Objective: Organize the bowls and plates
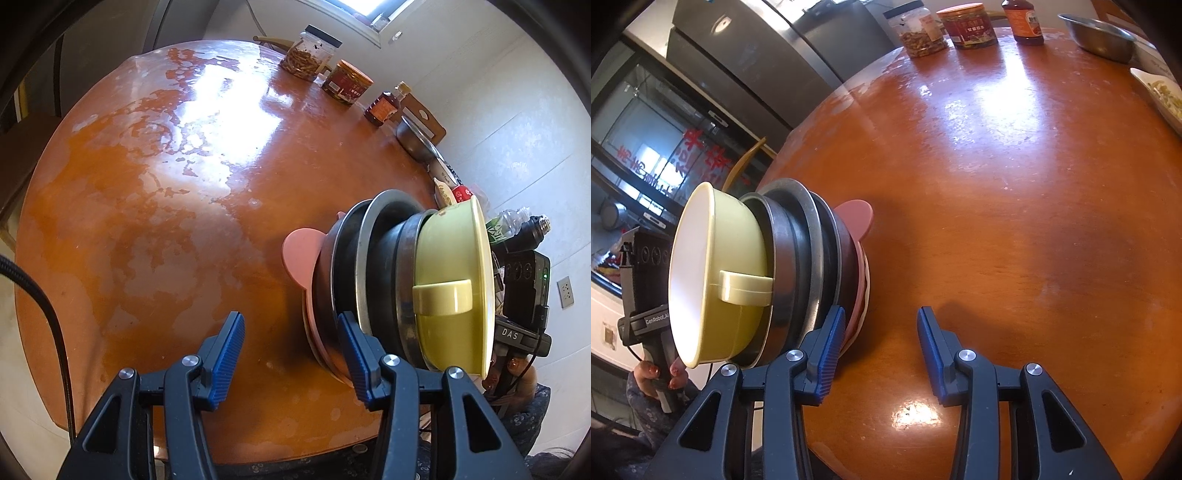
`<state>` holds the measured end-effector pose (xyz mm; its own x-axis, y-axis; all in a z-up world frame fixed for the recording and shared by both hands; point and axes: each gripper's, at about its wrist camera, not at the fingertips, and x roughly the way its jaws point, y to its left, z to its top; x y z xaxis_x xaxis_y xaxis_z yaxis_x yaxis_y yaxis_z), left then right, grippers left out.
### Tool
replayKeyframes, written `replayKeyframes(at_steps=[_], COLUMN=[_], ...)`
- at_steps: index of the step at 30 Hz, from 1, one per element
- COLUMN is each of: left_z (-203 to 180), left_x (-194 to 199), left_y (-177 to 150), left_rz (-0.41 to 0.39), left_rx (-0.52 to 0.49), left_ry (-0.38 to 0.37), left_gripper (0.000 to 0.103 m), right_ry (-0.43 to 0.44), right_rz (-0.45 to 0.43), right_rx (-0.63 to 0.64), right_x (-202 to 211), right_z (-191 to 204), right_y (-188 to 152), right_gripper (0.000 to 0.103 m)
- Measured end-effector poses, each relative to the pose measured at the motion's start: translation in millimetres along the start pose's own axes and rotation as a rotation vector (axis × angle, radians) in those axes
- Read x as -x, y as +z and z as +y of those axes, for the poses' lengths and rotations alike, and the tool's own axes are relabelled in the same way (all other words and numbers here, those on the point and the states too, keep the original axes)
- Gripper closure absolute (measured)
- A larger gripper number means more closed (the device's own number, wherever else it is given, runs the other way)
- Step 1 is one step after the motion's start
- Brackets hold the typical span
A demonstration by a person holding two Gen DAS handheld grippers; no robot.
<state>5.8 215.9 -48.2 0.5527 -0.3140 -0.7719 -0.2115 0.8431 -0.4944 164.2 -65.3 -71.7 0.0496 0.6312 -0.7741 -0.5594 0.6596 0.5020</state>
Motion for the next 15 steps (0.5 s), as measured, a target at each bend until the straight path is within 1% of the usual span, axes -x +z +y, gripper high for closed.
replayKeyframes(at_steps=[15], left_z=[-23.5], left_x=[-18.2], left_y=[14.1], left_rz=[0.028], left_rx=[-0.051], left_ry=[0.017], left_gripper=[0.052], right_ry=[0.001], right_rz=[-0.024], right_rx=[-0.028], right_x=[20.8], right_z=[-16.1], right_y=[-7.3], right_gripper=[0.062])
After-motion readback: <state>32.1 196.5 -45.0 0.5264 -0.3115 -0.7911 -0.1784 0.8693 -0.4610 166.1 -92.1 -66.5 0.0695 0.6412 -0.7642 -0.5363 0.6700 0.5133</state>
